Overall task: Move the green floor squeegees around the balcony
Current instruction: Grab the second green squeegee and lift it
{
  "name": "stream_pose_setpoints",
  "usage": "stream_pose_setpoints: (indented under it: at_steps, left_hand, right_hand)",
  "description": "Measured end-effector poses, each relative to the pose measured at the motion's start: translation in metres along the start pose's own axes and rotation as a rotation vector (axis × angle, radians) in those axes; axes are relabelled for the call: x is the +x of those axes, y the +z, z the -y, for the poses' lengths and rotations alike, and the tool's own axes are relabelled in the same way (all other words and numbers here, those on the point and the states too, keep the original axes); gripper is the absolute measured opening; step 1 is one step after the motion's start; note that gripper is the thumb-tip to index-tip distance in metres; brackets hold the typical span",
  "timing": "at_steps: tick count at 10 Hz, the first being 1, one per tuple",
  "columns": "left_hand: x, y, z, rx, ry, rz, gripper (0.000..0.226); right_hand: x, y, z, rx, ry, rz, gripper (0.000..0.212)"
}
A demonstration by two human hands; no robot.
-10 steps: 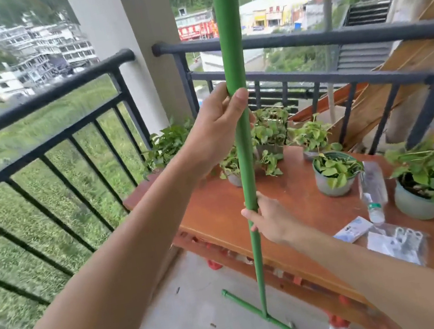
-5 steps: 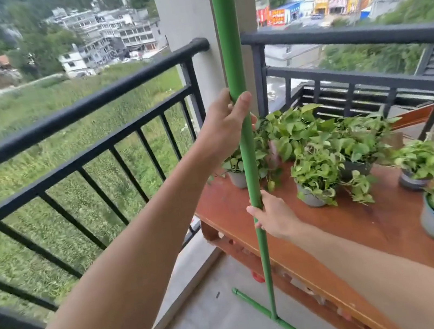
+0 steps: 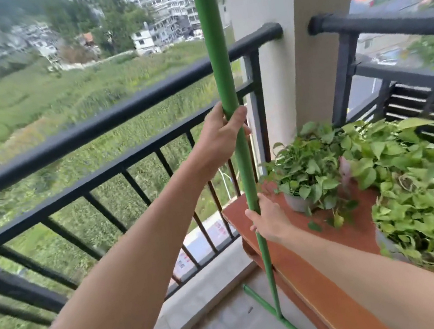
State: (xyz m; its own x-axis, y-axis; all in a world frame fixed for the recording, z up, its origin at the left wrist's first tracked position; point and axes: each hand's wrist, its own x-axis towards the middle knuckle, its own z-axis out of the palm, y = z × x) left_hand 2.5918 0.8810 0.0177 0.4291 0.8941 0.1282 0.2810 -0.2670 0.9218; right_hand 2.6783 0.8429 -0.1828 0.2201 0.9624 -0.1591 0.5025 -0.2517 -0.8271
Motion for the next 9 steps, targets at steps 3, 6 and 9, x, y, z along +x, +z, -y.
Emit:
stream_pose_setpoints:
  at_steps: [3,6,9]
  left_hand:
    - [0.034,-0.026,0.017,-0.009,-0.099,-0.036,0.019]
    - [0.0,-0.015,0.02,0.071,-0.077,0.045,0.033]
    - [-0.11,-0.077,0.063,0.117,-0.259,0.079,0.03]
  right_hand:
    - [0.041,0.014,0.016,0.03,-0.018,0.074,0.019]
    - [0.021,0.016,-0.009,-0.059,0.008,0.013,0.017]
    - [-0.012,-0.018,0.012,-0.279,0.03,0.156,0.032]
